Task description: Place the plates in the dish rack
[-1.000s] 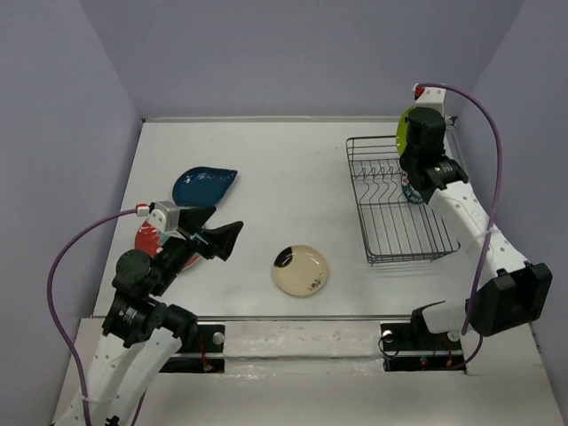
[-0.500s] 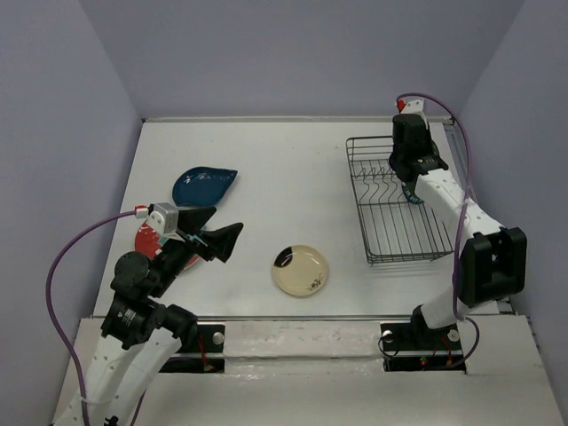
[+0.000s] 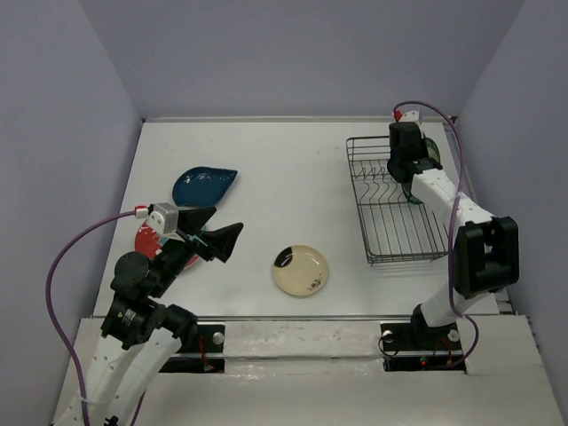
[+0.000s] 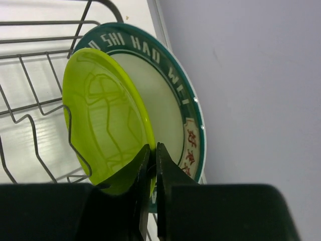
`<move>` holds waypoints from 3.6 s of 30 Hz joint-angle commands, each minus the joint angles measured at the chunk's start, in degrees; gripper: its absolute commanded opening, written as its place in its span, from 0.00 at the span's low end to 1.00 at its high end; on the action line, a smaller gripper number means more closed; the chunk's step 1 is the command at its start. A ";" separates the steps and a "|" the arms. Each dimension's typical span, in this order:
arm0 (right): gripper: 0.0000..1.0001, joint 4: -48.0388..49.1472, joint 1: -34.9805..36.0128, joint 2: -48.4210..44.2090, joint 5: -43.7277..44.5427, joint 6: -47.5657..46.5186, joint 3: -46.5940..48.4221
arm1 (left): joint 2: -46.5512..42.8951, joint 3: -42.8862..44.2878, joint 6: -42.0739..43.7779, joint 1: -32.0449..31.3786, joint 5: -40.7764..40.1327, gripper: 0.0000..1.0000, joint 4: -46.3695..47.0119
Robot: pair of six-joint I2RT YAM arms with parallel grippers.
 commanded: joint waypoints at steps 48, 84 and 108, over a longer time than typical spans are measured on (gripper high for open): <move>0.67 -25.18 27.67 20.54 -78.20 1.45 6.31 | 5.74 2.50 -0.23 0.75 -4.23 0.99 -0.43; 0.07 -20.68 13.62 -10.32 -5.65 19.30 16.32 | 0.03 2.32 -0.40 -0.13 -2.03 0.99 -0.17; 0.07 -20.34 4.64 2.52 8.19 17.09 12.99 | -2.78 2.50 -0.23 -5.05 -3.52 0.99 -0.79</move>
